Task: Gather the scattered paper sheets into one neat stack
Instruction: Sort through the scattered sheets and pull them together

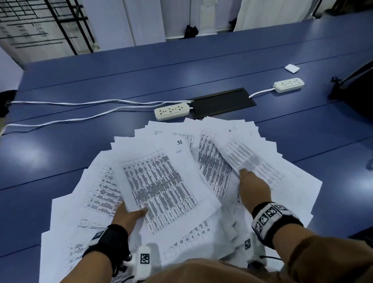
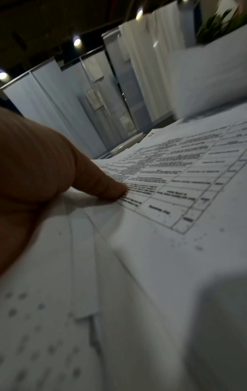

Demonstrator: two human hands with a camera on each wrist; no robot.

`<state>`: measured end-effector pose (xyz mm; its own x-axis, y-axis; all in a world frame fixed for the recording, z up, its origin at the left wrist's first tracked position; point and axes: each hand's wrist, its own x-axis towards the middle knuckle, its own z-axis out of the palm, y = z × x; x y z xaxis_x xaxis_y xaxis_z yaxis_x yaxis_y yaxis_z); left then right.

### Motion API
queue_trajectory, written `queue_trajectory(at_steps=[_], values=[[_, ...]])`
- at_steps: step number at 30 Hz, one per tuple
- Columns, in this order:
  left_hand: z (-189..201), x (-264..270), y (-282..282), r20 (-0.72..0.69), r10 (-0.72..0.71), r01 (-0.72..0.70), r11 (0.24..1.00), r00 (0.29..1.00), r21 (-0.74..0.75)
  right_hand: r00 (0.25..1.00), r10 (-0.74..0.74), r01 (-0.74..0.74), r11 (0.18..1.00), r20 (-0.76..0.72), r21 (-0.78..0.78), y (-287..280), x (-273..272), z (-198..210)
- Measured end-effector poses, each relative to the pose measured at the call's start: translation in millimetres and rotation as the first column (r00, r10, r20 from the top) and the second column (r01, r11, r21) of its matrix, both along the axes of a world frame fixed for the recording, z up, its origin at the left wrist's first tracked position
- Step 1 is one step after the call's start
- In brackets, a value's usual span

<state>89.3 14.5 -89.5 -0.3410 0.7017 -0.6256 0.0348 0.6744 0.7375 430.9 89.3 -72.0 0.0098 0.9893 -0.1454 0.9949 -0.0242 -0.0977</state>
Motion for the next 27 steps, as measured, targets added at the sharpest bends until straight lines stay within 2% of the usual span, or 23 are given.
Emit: queue_trajectory(at_steps=[2,3,5,8,10,11,12,14,15,16,17,19,21,23,25,27], values=[[0.6,11.3,3.1,-0.012,-0.039,0.039,0.999,0.999,0.004,0.986,0.12,-0.109,0.989,-0.113,0.101,-1.1,-28.7,7.5],[2.6,18.1,5.2,-0.009,-0.058,0.058,0.998,0.998,0.013,0.969,0.151,-0.135,0.987,-0.194,0.09,-3.5,-48.0,11.4],[10.5,31.0,9.1,0.008,-0.093,0.092,0.994,0.996,0.057,0.949,0.198,-0.219,0.974,-0.246,-0.062,-9.6,-86.3,14.5],[19.8,43.4,14.5,0.113,-0.135,0.118,0.982,0.984,0.145,0.87,0.333,-0.44,0.858,-0.365,-0.266,-15.8,-121.6,24.0],[21.5,46.6,17.0,0.056,-0.192,0.18,0.968,0.98,0.174,0.786,0.305,-0.545,0.752,-0.538,-0.37,-17.8,-129.0,30.6],[18.1,46.6,17.2,0.013,-0.206,0.201,0.965,0.978,0.171,0.756,0.232,-0.549,0.733,-0.612,-0.401,-16.9,-127.7,31.8],[16.1,45.4,17.2,-0.026,-0.203,0.204,0.967,0.979,0.152,0.729,0.134,-0.511,0.759,-0.671,-0.404,-14.4,-123.2,32.3],[11.8,41.0,16.0,-0.097,-0.173,0.182,0.978,0.98,0.102,0.683,-0.031,-0.312,0.891,-0.73,-0.329,-5.8,-105.2,31.1],[10.1,37.4,15.9,-0.117,-0.154,0.164,0.983,0.981,0.084,0.714,-0.074,-0.154,0.954,-0.696,-0.259,1.0,-93.1,28.0],[8.5,32.4,16.2,-0.129,-0.122,0.133,0.988,0.984,0.082,0.779,-0.142,0.02,0.979,-0.611,-0.201,7.6,-77.8,23.8],[7.7,27.2,17.7,-0.135,-0.079,0.09,0.993,0.988,0.079,0.82,-0.258,0.196,0.965,-0.511,-0.174,14.5,-61.9,20.8],[2.6,12.0,23.2,-0.157,0.029,-0.016,0.996,0.987,0.084,0.785,-0.499,0.444,0.866,-0.368,-0.23,23.1,-34.2,17.0],[-3.0,-6.1,28.9,-0.191,0.137,-0.122,0.989,0.972,0.084,0.721,-0.605,0.522,0.794,-0.338,-0.311,29.3,-16.2,12.4],[-7.6,-23.8,30.8,-0.245,0.178,-0.169,0.984,0.953,0.054,0.65,-0.637,0.548,0.771,-0.416,-0.324,35.7,-10.4,6.3],[-10.9,-35.7,29.9,-0.284,0.156,-0.154,0.988,0.946,0.029,0.53,-0.651,0.536,0.754,-0.543,-0.38,44.0,-14.8,-2.1],[-11.6,-40.9,30.1,-0.273,0.133,-0.132,0.991,0.953,0.02,0.365,-0.685,0.461,0.721,-0.63,-0.517,52.0,-26.2,-8.9]])
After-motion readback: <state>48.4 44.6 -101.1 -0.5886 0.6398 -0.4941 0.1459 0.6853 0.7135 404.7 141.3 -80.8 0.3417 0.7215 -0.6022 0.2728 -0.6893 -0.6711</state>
